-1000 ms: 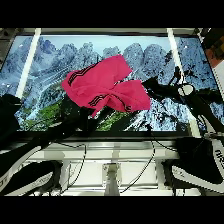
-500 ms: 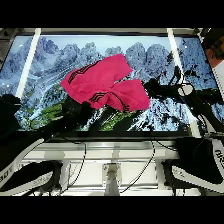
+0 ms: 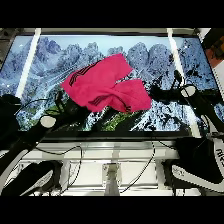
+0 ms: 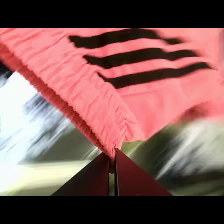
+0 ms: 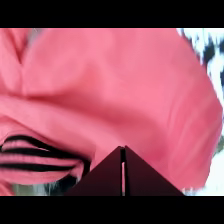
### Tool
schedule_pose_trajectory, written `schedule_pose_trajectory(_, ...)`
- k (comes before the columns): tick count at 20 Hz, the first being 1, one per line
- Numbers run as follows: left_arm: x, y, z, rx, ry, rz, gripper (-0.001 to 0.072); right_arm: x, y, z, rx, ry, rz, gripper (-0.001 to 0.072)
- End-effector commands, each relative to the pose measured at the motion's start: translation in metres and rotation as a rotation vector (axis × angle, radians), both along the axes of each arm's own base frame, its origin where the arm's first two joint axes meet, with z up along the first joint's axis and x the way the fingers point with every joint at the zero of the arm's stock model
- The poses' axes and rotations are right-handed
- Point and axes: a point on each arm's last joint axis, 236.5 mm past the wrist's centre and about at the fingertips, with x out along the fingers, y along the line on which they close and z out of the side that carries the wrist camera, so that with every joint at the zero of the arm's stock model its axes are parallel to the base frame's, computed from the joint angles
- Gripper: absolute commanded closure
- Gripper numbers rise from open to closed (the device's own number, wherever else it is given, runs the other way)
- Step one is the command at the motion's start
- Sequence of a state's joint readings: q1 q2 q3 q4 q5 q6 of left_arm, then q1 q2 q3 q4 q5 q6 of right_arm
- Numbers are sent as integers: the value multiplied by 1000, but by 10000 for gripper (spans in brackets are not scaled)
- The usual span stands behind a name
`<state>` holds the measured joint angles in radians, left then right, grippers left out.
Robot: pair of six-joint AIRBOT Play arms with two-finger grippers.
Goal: Fold the clothes and pants, and hang the long-sleeved shirts on hangers.
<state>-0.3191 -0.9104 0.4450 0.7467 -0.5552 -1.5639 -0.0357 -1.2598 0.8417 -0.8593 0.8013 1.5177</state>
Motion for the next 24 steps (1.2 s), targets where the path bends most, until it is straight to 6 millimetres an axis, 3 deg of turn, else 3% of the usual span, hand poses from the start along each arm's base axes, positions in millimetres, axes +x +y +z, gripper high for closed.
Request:
schedule_pose_trajectory(1,-49,107,-42,470,217,51,696,-40,26,-13,158,104,70,708)
schedule_pose_trajectory(2,-52,127,-41,534,232,93,694,-48,36,-17,220,121,55,708)
schedule_pose_trajectory(4,-46,135,-35,544,200,127,693,-53,42,-21,279,104,14,707)
schedule_pose_trajectory(7,-32,142,-30,554,143,149,693,-59,29,-28,270,89,-121,706)
schedule_pose_trajectory(9,-29,150,-29,570,136,163,693,-69,20,-38,283,164,-246,704)
schedule_pose_trajectory(11,-29,152,-29,573,135,164,693,-80,14,-49,243,223,-260,673)
schedule_pose_trajectory(12,-29,152,-29,574,135,163,693,-86,13,-53,230,254,-266,545)
schedule_pose_trajectory(13,-29,152,-29,574,135,163,694,-92,11,-57,212,280,-264,306)
schedule_pose_trajectory(14,-29,152,-29,574,135,163,694,-97,10,-59,198,295,-248,112)
schedule_pose_trajectory(15,-29,152,-29,574,135,163,694,-103,13,-59,202,317,-230,52)
schedule_pose_trajectory(19,-27,151,-29,571,129,164,694,-137,36,-52,266,445,-125,51)
schedule_pose_trajectory(24,-26,151,-28,570,124,164,693,-128,42,-46,320,429,-158,52)
